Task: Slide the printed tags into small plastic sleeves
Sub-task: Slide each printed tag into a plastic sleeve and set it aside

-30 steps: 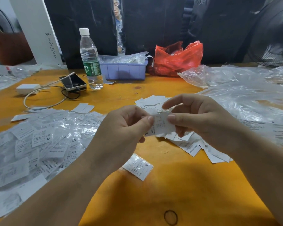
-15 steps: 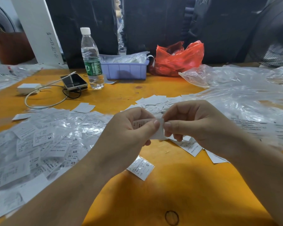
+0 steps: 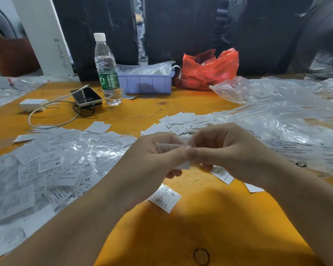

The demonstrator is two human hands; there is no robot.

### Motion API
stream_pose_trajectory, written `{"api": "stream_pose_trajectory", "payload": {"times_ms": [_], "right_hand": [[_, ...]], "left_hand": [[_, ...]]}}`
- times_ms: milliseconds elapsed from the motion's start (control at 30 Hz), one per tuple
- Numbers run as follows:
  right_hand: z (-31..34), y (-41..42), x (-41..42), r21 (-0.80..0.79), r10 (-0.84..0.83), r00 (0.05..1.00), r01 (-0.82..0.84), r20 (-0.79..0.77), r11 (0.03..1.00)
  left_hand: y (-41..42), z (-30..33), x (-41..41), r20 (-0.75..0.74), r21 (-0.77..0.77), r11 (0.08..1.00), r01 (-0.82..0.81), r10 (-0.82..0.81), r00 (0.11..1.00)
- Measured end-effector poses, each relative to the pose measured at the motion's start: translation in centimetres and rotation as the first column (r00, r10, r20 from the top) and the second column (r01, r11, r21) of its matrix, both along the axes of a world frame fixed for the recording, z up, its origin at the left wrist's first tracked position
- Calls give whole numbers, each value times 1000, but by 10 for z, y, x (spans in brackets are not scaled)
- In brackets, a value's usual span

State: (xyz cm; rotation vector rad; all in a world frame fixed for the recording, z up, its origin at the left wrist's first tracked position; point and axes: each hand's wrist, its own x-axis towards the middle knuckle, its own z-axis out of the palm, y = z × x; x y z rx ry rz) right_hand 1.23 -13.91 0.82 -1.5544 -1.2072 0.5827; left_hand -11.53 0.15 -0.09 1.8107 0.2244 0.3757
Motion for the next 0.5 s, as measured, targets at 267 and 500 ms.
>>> {"api": "stream_pose_trajectory", "payload": {"times_ms": [267,500], "right_hand": [[2,-2,3,13,-79,996,79,31,997],[1,-1,5,-61,-98,993,101,63,993]], "left_hand": [[6,0,2,56,-42,989,-141,144,988],[15,0,1,17,103,984,-144,143,990]]}}
